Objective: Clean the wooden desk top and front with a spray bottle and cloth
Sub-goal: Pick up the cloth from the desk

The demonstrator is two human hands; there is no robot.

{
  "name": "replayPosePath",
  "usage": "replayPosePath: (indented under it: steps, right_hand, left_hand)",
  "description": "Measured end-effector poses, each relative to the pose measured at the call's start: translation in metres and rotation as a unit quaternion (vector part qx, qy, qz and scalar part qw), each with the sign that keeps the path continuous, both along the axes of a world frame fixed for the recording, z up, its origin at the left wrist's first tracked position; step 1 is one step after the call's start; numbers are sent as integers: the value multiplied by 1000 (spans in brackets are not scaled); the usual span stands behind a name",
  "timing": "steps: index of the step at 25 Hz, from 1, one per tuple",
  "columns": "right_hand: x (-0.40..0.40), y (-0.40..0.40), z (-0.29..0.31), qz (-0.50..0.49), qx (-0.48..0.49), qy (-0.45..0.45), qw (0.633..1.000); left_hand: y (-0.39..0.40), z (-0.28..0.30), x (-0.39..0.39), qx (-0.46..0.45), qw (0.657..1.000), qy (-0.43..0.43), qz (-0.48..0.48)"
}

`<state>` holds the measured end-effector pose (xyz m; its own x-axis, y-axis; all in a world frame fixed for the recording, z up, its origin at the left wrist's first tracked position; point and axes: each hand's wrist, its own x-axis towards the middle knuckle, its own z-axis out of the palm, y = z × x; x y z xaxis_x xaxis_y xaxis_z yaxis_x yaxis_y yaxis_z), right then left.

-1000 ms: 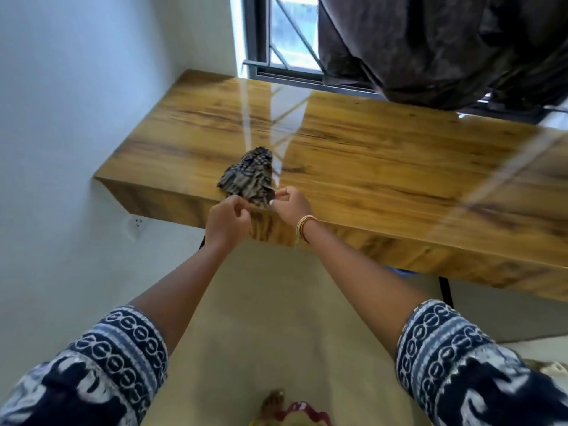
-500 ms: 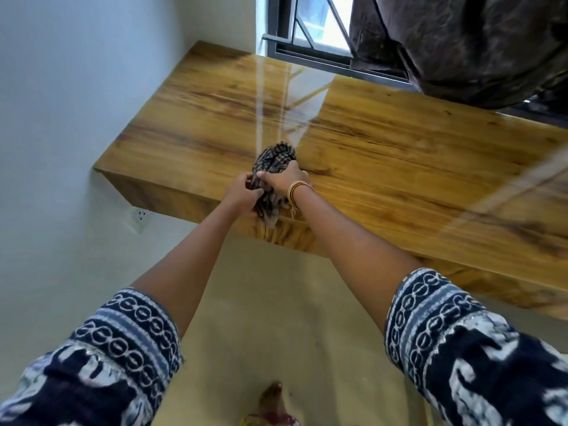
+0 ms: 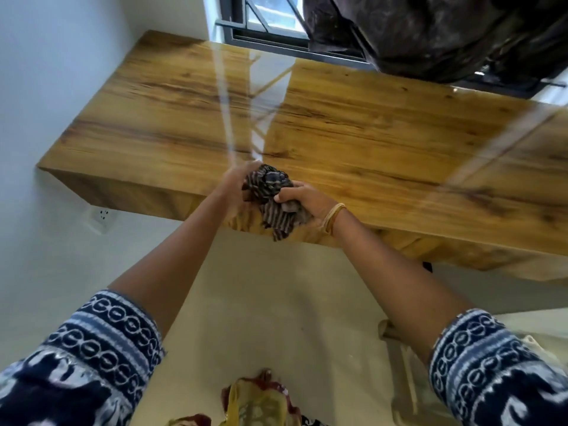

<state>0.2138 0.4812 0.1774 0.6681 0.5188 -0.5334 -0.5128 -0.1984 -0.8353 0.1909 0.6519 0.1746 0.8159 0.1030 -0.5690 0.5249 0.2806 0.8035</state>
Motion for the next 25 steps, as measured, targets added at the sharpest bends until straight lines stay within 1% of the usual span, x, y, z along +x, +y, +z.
replayPosePath:
  steps: [2,4,8,10,11,13,15,18,20,22,25]
  right_hand:
    - [-19,-50,2,-15,14,37,999]
    - [-40,-103,-4,-28,27,65,997]
    - [-90,-224,-32,-34,-6,89,995]
    - [-121,-291,-52,-72,-7,118,990]
    - [-140,-323,-55,-92,12,133,987]
    - [-173,-387,-71,-130,35,134,982]
    - [-207,-448,-83,-180,34,130,974]
    - [-251,-526,-105,-282,19,123,951]
    - [-277,-570,-117,-345,18,131,929]
    - [-299,-603,-124,-416,13,131,900]
    - [-323,-641,-134,-520,7,127,845]
  left_hand:
    - [-42,-4,-6,-7,999,-11,-38]
    - [-90,-10,-17,23,998,-9,-56]
    - [-203,-24,-54,68,987,-32,-142]
    - [-265,-33,-76,92,977,-45,-189]
    - [-295,-39,-86,102,973,-43,-201]
    - [-359,-53,-106,104,972,-35,-206]
    - [-426,-67,-128,94,971,-31,-217]
    - [-516,-88,-156,83,969,-30,-230]
    - [-567,-100,-171,79,969,-15,-232]
    - [-608,-108,-183,70,969,6,-238]
    - [-661,-124,-196,72,963,42,-256]
